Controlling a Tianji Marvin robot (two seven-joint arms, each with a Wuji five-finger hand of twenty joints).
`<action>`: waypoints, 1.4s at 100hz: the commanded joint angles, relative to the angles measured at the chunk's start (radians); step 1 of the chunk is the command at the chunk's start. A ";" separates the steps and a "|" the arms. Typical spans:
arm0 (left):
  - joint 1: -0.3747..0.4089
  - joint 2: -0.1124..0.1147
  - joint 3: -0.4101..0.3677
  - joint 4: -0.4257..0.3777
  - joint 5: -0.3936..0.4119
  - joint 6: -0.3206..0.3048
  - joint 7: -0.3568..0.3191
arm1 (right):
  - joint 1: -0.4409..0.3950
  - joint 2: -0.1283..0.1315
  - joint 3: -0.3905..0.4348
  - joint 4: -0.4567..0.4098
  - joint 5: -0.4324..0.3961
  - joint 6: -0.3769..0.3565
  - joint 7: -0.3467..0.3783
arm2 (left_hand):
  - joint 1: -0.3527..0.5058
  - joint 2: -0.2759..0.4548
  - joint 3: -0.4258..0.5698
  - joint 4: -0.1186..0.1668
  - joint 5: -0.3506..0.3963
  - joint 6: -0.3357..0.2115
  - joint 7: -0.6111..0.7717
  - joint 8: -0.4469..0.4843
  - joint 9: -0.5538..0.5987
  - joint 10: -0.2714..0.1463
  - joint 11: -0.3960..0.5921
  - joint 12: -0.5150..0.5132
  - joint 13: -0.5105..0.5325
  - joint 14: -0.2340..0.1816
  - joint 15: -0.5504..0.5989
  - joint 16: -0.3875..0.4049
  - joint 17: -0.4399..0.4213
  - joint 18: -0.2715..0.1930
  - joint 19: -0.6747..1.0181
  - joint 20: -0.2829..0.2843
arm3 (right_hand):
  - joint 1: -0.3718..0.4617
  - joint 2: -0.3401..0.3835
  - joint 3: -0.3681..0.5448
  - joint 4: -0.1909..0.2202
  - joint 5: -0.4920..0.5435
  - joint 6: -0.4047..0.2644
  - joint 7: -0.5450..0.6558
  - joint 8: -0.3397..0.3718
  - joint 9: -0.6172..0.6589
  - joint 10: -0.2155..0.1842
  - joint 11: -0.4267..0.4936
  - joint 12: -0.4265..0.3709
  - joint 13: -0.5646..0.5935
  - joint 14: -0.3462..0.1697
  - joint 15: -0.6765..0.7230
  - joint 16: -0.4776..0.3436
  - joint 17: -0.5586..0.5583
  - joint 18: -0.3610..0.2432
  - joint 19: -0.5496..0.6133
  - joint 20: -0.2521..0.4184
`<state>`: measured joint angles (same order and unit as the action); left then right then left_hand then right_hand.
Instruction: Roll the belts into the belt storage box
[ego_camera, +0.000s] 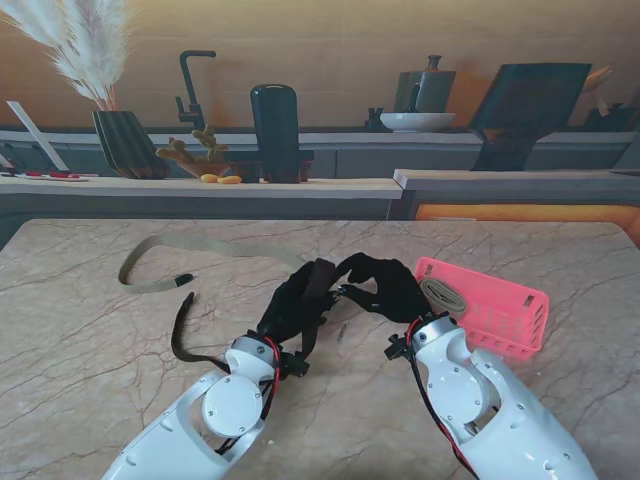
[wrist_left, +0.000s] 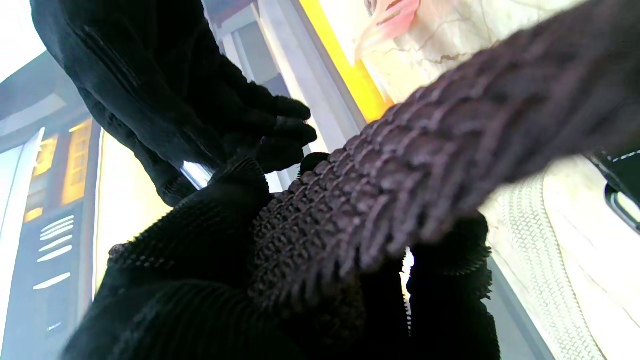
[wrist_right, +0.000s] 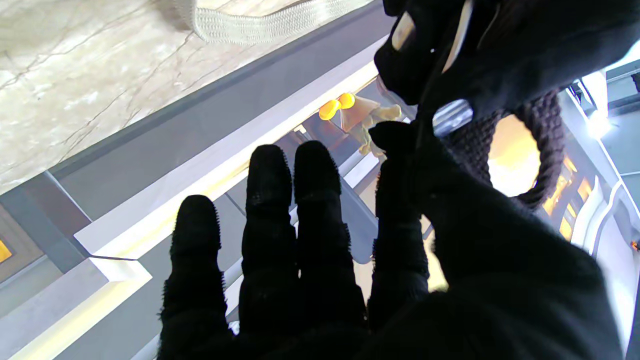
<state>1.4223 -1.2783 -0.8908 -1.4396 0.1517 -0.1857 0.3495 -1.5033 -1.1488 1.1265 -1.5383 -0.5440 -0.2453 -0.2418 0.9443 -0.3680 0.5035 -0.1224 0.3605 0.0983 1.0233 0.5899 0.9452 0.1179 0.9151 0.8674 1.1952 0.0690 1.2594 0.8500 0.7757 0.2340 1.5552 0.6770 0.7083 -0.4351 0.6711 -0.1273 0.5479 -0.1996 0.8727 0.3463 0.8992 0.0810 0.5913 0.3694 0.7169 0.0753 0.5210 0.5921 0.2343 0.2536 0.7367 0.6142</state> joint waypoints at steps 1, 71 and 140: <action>0.002 0.005 0.006 -0.001 0.001 -0.010 -0.015 | 0.011 -0.011 -0.011 0.005 -0.001 -0.007 -0.005 | 0.014 0.002 0.093 0.020 0.022 -0.048 0.041 0.017 0.031 -0.009 0.017 0.015 0.076 -0.097 0.157 0.023 0.021 -0.004 0.072 -0.014 | 0.028 0.023 -0.022 -0.030 0.052 -0.046 0.072 -0.020 0.077 -0.031 0.037 0.020 0.031 -0.036 0.055 0.037 0.008 0.004 0.036 0.026; -0.013 0.039 0.015 -0.015 0.014 0.046 -0.139 | 0.032 -0.035 -0.038 0.037 0.002 0.009 -0.100 | 0.141 -0.045 0.070 0.002 0.055 -0.028 -0.086 0.012 -0.033 0.076 -0.431 0.047 -0.061 -0.117 -0.106 0.117 -0.068 -0.030 -0.212 0.026 | 0.015 -0.034 0.017 -0.025 0.125 -0.053 0.170 -0.007 0.152 -0.028 0.173 0.043 0.062 -0.045 0.239 0.101 0.033 -0.008 0.161 0.028; -0.032 0.045 0.023 0.015 0.157 0.032 -0.080 | -0.015 0.010 0.034 -0.031 -0.037 -0.084 0.053 | 0.241 -0.014 0.035 -0.002 0.090 -0.029 0.020 0.005 -0.028 0.082 -0.438 -0.048 -0.071 -0.099 -0.168 0.112 -0.088 -0.020 -0.282 0.022 | -0.344 -0.089 -0.119 0.042 -0.219 0.231 -0.410 0.185 -0.257 0.078 -0.001 0.022 0.002 -0.001 0.087 0.087 0.066 -0.016 0.062 0.073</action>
<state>1.3890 -1.2357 -0.8704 -1.4238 0.2959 -0.1431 0.2722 -1.5267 -1.1255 1.1738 -1.5648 -0.5999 -0.3420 -0.1922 1.0576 -0.4541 0.4513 -0.1199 0.4236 0.0994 0.9939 0.5862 0.9112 0.2057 0.4924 0.8329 1.1194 0.0514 1.0911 0.9523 0.6944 0.2164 1.2775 0.6910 0.3869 -0.5955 0.5895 -0.1162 0.3050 0.0242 0.4799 0.5134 0.6143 0.1581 0.5732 0.3965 0.6870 0.0715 0.5702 0.6534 0.2832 0.2489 0.8090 0.6546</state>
